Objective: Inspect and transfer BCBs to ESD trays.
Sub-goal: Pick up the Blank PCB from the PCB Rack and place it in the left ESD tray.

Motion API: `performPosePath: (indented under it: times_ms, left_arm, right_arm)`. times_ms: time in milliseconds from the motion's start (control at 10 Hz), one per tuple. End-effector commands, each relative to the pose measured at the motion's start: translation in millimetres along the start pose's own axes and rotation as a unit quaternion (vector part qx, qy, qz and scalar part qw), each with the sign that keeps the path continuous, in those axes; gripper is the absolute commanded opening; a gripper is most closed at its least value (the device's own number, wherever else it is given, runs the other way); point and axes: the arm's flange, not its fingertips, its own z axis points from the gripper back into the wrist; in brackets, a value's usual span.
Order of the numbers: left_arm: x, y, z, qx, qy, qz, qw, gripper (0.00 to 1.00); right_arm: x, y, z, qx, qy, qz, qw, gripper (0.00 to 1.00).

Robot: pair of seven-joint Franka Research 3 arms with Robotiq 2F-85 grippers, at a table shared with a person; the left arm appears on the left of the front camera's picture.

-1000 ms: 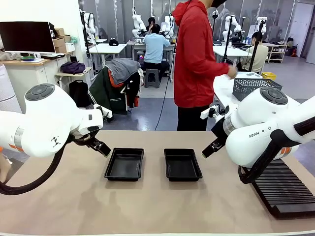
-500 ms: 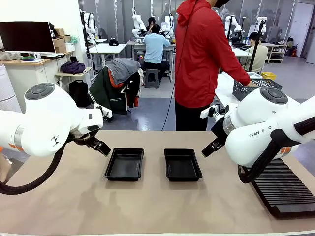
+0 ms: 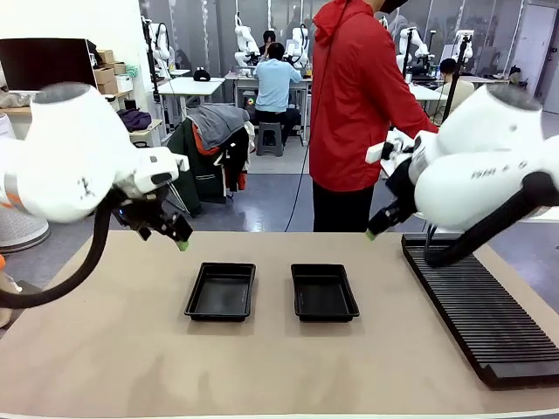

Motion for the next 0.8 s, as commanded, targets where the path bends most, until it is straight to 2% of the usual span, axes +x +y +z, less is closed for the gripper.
performPosePath:
  times_ms: [0,200,400,700]
  left_arm:
    - [12,8,39,-0.026,0.014,0.045,0.999,1.0]
    - [16,13,77,-0.049,0.013,0.065,0.997,1.0]
    - [17,22,102,-0.098,0.012,0.093,0.991,1.0]
    - [13,29,128,-0.145,0.017,0.127,0.981,1.0]
  right_arm:
    - [8,-18,37,0.014,0.009,-0.036,0.999,1.0]
    - [11,-35,73,0.05,0.027,-0.063,0.996,1.0]
    - [13,-56,107,0.084,0.041,-0.101,0.991,1.0]
    - [6,-90,137,0.15,0.065,-0.17,0.972,1.0]
